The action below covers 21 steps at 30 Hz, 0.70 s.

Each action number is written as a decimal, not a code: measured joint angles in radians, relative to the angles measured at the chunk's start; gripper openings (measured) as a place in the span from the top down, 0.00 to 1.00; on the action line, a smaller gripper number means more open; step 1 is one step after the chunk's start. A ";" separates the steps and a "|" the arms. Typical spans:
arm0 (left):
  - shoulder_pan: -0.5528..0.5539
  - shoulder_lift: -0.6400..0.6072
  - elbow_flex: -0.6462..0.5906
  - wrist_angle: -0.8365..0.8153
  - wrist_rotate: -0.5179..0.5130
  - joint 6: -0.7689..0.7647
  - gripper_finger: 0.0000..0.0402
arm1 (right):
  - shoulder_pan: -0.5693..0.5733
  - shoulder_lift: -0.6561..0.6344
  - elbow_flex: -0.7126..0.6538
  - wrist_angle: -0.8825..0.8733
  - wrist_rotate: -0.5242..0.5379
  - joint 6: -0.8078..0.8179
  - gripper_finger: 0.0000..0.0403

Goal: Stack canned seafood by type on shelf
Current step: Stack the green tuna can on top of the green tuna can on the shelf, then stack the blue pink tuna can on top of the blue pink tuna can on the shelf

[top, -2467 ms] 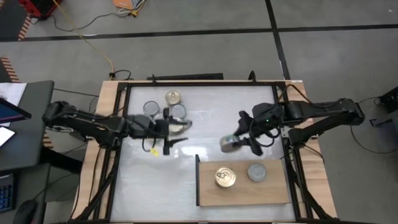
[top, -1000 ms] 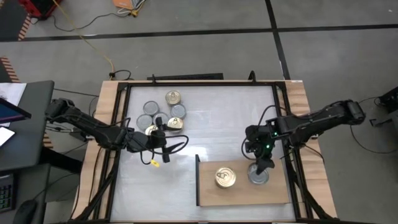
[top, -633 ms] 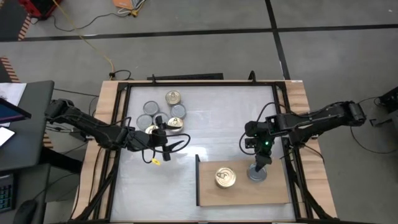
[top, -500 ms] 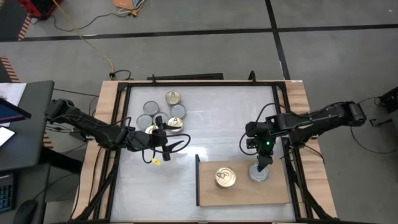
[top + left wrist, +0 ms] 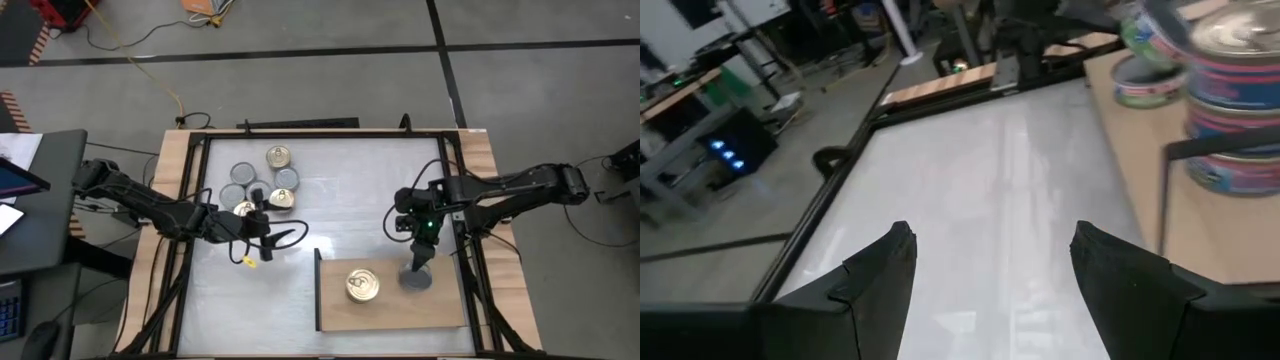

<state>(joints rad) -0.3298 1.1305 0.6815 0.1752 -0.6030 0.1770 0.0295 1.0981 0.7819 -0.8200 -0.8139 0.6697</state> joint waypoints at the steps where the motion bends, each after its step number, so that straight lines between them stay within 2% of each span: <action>1: 0.000 0.000 0.000 0.000 0.006 0.006 0.36 | -0.003 0.000 0.001 0.000 0.000 0.000 0.32; 15: 0.000 0.000 0.000 -0.043 0.015 0.036 0.36 | -0.061 0.002 0.001 -0.098 0.059 -0.022 0.32; 19: -0.018 0.000 0.000 -0.051 -0.093 0.049 0.36 | -0.108 0.002 0.037 -0.180 0.065 -0.079 0.32; 21: -0.031 -0.001 0.000 -0.070 -0.161 0.055 0.36 | -0.132 0.001 0.070 -0.210 0.132 -0.137 0.32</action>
<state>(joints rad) -0.3610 1.1297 0.6815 0.1049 -0.7638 0.2323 -0.1028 1.0991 0.8517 -1.0302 -0.6815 0.5330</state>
